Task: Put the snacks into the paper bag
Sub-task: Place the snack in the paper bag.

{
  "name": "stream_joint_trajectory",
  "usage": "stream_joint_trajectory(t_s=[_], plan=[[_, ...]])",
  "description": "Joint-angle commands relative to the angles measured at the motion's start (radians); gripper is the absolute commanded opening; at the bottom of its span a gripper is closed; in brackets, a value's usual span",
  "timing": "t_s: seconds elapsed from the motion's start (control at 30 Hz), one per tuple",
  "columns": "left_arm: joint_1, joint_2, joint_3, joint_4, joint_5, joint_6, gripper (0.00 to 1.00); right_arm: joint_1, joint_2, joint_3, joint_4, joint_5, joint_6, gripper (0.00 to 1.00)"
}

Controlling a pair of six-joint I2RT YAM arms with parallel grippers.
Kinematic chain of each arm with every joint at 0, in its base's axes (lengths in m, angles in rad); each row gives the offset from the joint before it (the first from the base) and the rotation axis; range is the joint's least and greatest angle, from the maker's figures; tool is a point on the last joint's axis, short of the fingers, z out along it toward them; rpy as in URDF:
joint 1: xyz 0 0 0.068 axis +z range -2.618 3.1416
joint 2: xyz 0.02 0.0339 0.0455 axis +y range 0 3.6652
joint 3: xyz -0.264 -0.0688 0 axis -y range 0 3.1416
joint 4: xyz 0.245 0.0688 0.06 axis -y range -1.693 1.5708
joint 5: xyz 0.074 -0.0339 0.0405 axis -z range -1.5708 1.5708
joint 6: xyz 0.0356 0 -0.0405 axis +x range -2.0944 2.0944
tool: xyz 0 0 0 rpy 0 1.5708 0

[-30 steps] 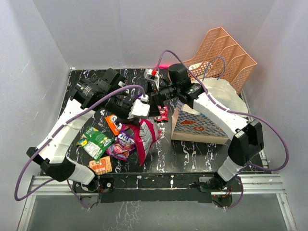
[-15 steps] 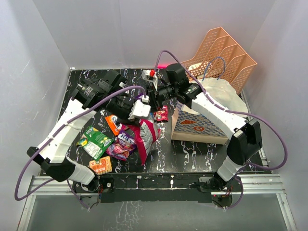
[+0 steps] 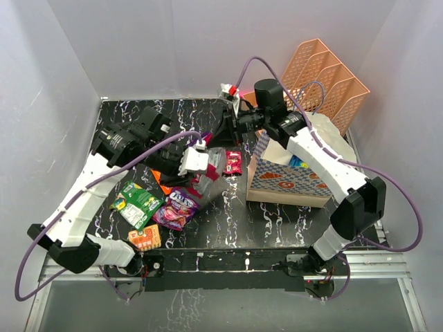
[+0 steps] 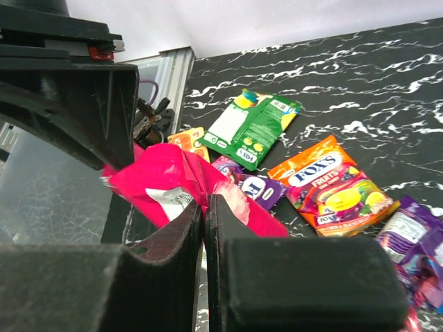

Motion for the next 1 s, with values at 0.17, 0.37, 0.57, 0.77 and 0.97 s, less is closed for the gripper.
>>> stream_joint_trajectory(t_s=[0.17,0.37,0.57,0.77,0.97], plan=[[0.068,-0.084,-0.063,0.049,-0.051,-0.064,0.43,-0.03,-0.099,0.107,0.047,0.06,0.054,0.08],[0.143,-0.123,-0.053,0.092,-0.062,-0.122,0.59,-0.051,-0.104,0.196,0.035,0.118,0.086,0.08],[0.22,-0.165,-0.025,0.153,-0.141,-0.219,0.73,-0.084,-0.126,0.263,0.005,0.182,0.093,0.08],[0.313,-0.209,0.005,0.215,-0.162,-0.301,0.98,-0.108,-0.138,0.35,-0.018,0.221,0.092,0.08],[0.388,-0.245,-0.028,0.26,-0.182,-0.344,0.98,-0.135,-0.122,0.479,-0.043,0.297,0.091,0.08]])
